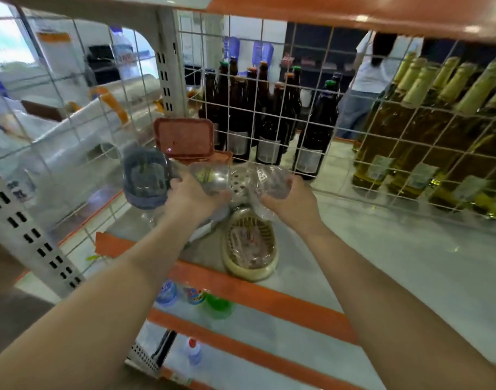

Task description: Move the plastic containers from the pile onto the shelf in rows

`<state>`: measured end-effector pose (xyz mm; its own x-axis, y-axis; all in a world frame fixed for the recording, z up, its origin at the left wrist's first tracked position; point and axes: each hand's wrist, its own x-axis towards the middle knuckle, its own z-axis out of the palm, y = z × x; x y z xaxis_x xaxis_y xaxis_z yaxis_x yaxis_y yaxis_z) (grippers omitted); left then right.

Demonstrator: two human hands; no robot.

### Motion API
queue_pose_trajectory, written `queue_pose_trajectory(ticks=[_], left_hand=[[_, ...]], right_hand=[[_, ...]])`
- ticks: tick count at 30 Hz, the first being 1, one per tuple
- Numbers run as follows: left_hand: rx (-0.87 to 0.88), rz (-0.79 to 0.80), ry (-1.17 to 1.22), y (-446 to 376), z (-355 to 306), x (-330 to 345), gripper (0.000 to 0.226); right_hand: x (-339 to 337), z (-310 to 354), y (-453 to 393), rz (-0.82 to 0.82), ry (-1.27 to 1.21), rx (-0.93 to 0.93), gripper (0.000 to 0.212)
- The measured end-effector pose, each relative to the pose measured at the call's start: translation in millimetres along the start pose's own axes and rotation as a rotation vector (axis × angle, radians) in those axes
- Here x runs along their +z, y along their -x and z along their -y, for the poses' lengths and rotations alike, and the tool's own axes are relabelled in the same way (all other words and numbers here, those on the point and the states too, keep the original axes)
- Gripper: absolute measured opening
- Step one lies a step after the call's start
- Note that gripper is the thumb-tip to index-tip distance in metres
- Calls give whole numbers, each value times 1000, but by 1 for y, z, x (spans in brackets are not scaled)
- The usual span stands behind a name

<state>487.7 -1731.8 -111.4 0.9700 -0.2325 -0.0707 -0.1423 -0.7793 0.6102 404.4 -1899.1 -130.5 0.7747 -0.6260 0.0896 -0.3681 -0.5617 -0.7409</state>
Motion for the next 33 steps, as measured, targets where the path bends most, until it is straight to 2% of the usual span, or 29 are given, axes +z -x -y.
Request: queue_pose_trajectory(ticks=[3,7,10,17,22,27,33], left_hand=[[-66,11,-5,-1,-3,8,111],[-98,-2,5,1,-3,12,117],[-68,-19,40,1,1,10,115],[-19,-35,85,4,12,7,107],[102,-117,162,17,9,13,103],[240,-139,202,34,-17,30,104],[286,-67,194,66,-71,57,101]], right_hand=[[0,-3,6,-16,-11,7,64],[3,-1,11,18,-62,28,76],[7,1,14,13,-42,31,78],[16,-4,21,-120,-146,20,80],[11,-16,34,-191,-181,-1,83],[-20,-38,47,-284,-184,20,84],[-84,-75,76,-401,-210,55,80]])
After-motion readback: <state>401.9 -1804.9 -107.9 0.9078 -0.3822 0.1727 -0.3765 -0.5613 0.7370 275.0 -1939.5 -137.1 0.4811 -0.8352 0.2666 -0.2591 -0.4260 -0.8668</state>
